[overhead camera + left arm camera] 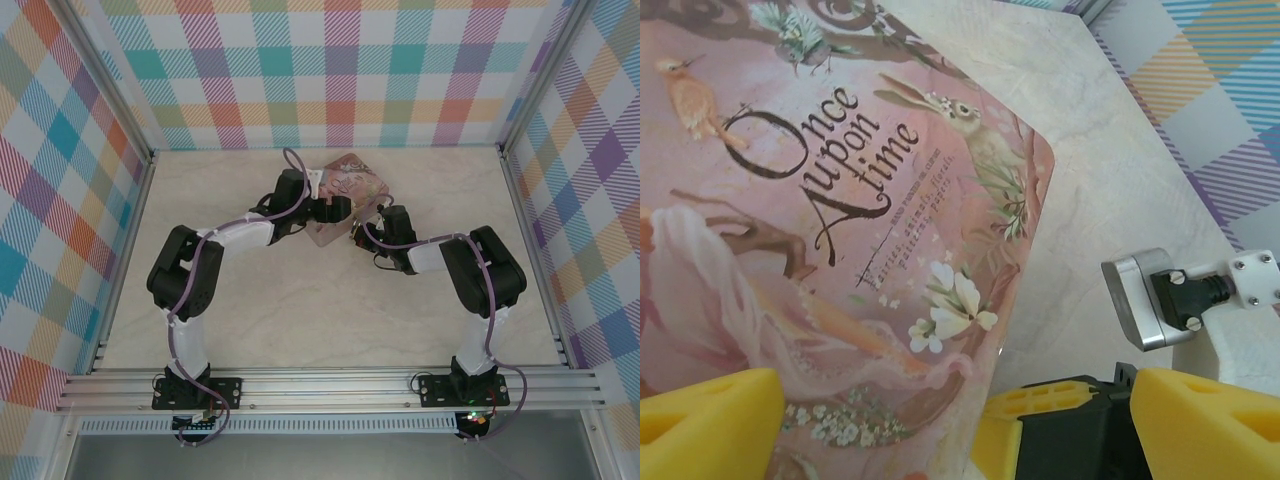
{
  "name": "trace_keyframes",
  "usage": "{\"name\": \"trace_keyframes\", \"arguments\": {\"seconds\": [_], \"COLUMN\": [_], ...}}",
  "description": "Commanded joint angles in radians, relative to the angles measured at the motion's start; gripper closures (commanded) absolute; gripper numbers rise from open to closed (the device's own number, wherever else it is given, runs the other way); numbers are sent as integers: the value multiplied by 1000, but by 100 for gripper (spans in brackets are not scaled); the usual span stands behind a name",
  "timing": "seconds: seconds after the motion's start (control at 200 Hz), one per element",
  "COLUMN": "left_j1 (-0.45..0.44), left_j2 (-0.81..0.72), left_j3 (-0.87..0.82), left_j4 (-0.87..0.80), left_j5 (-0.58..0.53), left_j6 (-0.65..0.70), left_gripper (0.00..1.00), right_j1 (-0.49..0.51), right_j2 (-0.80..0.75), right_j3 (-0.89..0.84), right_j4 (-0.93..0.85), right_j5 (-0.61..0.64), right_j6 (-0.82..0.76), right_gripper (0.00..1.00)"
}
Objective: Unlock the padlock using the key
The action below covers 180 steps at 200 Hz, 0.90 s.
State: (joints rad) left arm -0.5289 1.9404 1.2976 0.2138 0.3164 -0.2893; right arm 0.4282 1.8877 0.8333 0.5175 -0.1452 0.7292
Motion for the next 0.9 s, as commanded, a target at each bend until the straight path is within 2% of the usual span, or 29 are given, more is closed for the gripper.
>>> {"name": "trace_keyframes", "arguments": {"seconds": [0.0, 0.29, 0.545, 0.895], "left_j1": [-24, -36, -43, -43], "left_j2": [22, 17, 18, 31], "left_j3": [24, -63, -124, -147], "left_j4": [-29, -34, 10, 30], "left_j5": [-34, -53, -48, -50], "left_j6": [62, 62, 42, 32], "left_gripper": [10, 10, 10, 10], "right_j1": [9, 6, 7, 4], "right_j2": [-30, -33, -13, -17], "right_j3": [15, 25, 90, 123], "right_j4": [-31, -16, -139, -100], "right_j5": [10, 22, 93, 131], "right_j6": [2, 82, 200, 274], "right_gripper": [97, 97, 97, 96]}}
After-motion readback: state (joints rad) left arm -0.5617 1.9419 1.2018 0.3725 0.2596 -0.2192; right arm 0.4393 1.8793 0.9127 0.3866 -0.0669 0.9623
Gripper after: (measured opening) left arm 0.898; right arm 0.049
